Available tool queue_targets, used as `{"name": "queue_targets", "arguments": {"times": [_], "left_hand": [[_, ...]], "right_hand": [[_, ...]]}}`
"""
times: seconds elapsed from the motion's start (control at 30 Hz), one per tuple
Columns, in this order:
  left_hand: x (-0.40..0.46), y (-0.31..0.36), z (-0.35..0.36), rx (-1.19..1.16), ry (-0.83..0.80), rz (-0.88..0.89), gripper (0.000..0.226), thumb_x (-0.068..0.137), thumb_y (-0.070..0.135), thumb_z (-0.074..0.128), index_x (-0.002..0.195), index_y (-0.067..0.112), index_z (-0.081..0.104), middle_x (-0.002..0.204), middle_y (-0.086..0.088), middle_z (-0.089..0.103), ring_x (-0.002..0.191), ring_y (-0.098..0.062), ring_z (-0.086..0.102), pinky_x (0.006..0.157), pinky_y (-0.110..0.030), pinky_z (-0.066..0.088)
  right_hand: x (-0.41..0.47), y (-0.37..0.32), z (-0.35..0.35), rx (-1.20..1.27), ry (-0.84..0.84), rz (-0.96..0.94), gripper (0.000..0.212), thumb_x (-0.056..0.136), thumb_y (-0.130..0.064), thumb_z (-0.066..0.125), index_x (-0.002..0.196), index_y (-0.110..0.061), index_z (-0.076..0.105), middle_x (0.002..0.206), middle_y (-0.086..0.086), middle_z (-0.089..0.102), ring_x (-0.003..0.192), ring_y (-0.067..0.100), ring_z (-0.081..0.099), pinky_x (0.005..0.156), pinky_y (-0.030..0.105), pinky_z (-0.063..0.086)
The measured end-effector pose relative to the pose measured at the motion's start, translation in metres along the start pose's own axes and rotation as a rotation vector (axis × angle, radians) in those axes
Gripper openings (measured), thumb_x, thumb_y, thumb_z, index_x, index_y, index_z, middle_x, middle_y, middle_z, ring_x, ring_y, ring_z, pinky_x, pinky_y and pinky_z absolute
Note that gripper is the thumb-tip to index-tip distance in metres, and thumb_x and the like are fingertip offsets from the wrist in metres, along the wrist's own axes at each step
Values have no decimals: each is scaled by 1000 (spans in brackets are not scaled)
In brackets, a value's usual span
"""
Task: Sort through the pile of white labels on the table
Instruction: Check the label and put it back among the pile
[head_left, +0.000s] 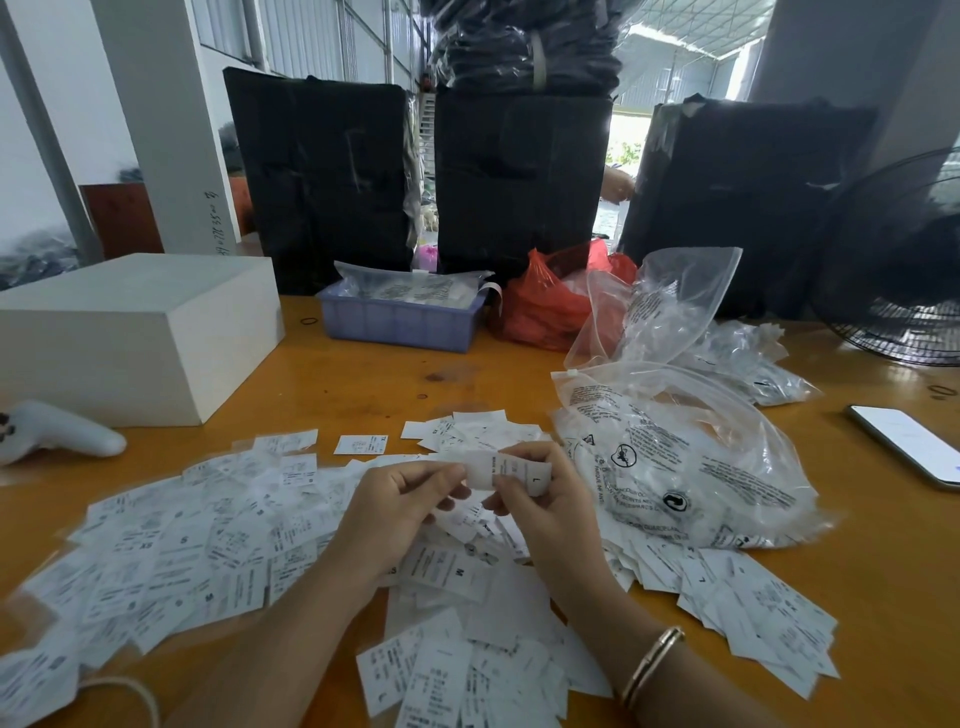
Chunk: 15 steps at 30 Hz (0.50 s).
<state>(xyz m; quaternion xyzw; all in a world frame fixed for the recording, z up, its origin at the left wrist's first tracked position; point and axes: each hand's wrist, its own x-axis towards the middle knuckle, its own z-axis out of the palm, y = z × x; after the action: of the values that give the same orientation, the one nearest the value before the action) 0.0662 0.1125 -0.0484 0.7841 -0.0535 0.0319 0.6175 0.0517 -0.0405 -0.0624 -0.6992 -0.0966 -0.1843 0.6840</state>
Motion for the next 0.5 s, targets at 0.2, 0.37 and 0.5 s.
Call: {"name": "queue_targets", "arguments": {"times": [0.2, 0.37, 0.5], "left_hand": [[2, -2, -2, -31, -17, 11, 10, 81, 27, 70, 74, 34, 75, 76, 16, 73, 69, 6, 63, 55, -8, 44], [4, -5, -1, -20, -7, 60, 14, 75, 28, 75, 69, 40, 75, 82, 21, 72, 80, 2, 65, 64, -11, 45], [4, -6, -2, 70, 45, 207, 12, 78, 25, 74, 75, 36, 71, 81, 27, 69, 82, 11, 61, 65, -3, 44]], "right_hand": [[4, 1, -5, 200, 115, 48, 24, 88, -3, 61, 101, -23, 59, 74, 9, 70, 69, 19, 69, 62, 22, 54], [0, 1, -1, 187, 57, 44, 26, 87, -4, 63, 99, -27, 60, 77, 6, 69, 67, 16, 68, 61, 20, 53], [-1, 0, -1, 162, 67, 52, 25, 87, -3, 63, 101, -24, 58, 70, 2, 69, 65, 14, 68, 59, 18, 52]]}}
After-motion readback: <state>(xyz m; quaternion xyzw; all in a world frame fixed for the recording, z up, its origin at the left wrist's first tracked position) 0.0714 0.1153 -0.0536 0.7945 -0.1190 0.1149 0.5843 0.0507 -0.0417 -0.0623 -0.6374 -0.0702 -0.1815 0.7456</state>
